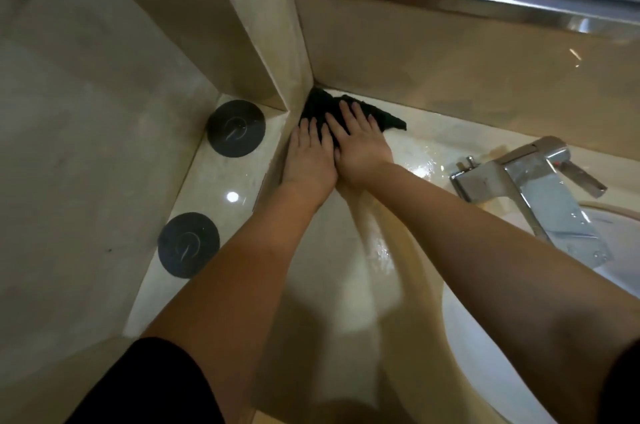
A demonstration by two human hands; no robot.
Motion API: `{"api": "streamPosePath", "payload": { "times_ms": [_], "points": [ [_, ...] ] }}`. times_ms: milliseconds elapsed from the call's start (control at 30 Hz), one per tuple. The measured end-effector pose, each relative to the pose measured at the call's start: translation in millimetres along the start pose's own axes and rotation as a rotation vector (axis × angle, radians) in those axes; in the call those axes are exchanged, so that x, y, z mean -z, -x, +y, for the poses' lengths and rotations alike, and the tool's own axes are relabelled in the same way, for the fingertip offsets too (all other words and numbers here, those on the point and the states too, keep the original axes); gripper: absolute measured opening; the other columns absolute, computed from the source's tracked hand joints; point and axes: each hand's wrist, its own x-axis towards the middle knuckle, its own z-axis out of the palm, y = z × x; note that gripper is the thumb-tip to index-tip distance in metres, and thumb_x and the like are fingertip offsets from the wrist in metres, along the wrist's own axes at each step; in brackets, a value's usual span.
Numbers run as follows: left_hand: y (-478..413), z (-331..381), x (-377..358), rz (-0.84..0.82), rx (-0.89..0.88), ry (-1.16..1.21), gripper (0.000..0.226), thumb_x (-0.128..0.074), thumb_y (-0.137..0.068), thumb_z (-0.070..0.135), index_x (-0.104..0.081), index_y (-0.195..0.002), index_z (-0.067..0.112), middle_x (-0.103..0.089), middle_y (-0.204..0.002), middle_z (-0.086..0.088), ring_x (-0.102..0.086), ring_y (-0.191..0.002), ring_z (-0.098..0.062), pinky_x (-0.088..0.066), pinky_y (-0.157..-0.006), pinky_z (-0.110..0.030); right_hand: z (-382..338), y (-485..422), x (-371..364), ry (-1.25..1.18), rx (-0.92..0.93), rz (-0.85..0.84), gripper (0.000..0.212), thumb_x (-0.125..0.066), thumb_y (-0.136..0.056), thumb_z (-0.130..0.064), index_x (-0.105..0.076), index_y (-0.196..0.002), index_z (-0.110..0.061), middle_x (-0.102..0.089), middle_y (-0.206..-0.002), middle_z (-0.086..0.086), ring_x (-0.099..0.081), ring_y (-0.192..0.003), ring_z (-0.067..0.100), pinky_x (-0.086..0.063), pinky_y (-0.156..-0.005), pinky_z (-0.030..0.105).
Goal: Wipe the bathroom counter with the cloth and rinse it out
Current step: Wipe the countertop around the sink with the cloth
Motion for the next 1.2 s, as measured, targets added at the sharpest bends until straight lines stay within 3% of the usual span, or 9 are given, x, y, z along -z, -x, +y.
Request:
{"api": "streamPosePath", "payload": {
  "times_ms": [700,1200],
  "points": [
    [185,-2,-91,-0.099,0.113,0.159,0.063,-0.023,-0.1,0.031,-0.001,-0.149,-0.003,-0.004,-0.157,-0.023,-0.001,-0.147,-0.033,0.003,-0.12,-0.043,-104,138,-65,0.009,0.189,-0.147,0.059,-0.031,-0.099,-0.033,-0.008,-0.153,-0.026,0.008,-0.161,0.002,0.009,-0.147,0.02,0.002,-0.119,0.039],
    [307,2,-155,0.036,0.249,0.475,0.06,-0.04,-0.097,0.022,-0.016,-0.152,0.015,-0.02,-0.157,-0.009,-0.014,-0.145,-0.027,-0.012,-0.12,-0.042,-130,205,-88,0.148,0.589,-0.299,0.063,-0.039,-0.096,-0.022,-0.013,-0.153,-0.027,0.004,-0.161,0.004,0.007,-0.147,0.024,0.002,-0.119,0.046]
  ]
}}
